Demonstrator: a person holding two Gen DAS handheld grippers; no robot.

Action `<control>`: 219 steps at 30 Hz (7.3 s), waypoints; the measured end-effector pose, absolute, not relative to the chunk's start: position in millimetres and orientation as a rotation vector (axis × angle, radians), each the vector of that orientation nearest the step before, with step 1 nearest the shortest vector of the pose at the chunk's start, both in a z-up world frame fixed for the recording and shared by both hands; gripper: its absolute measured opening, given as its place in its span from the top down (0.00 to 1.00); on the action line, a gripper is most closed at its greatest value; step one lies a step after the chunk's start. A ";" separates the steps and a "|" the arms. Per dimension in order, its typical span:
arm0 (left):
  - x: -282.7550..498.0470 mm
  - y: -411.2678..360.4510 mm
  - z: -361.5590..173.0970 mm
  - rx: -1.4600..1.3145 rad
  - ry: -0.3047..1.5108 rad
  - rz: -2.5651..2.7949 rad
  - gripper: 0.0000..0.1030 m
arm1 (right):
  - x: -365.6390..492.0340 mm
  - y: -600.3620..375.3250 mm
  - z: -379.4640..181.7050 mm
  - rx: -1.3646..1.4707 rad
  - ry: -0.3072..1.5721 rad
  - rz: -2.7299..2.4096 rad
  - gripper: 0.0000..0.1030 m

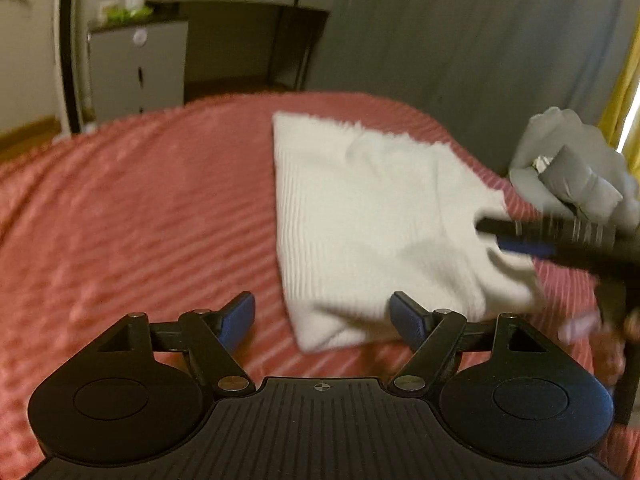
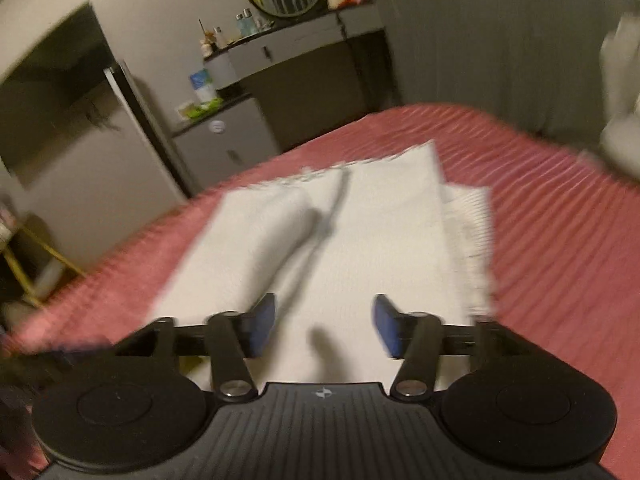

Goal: Fold small clothes

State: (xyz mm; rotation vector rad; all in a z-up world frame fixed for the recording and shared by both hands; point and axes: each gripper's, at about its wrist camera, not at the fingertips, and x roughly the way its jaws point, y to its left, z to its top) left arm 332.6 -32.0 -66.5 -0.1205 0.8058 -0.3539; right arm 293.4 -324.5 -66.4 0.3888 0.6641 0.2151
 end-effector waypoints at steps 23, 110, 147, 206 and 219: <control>333.6 -48.8 -91.3 -0.153 0.797 -0.339 0.25 | 341.8 -285.8 -47.9 0.000 0.536 0.211 0.85; 454.2 -90.0 -120.1 -0.613 0.909 -0.490 0.40 | 373.3 -416.3 -129.0 0.611 0.743 0.200 0.43; 246.6 5.2 -49.4 -0.150 0.731 -0.031 0.17 | 218.6 -278.8 -87.9 0.239 0.688 0.275 0.85; 291.0 -34.9 -90.2 -0.070 0.848 -0.039 0.02 | 257.1 -227.1 -106.3 -0.215 0.776 0.257 0.54; 177.0 -30.6 -60.9 -0.096 0.879 -0.007 0.00 | 147.1 -237.6 -93.1 -0.069 0.997 0.221 0.15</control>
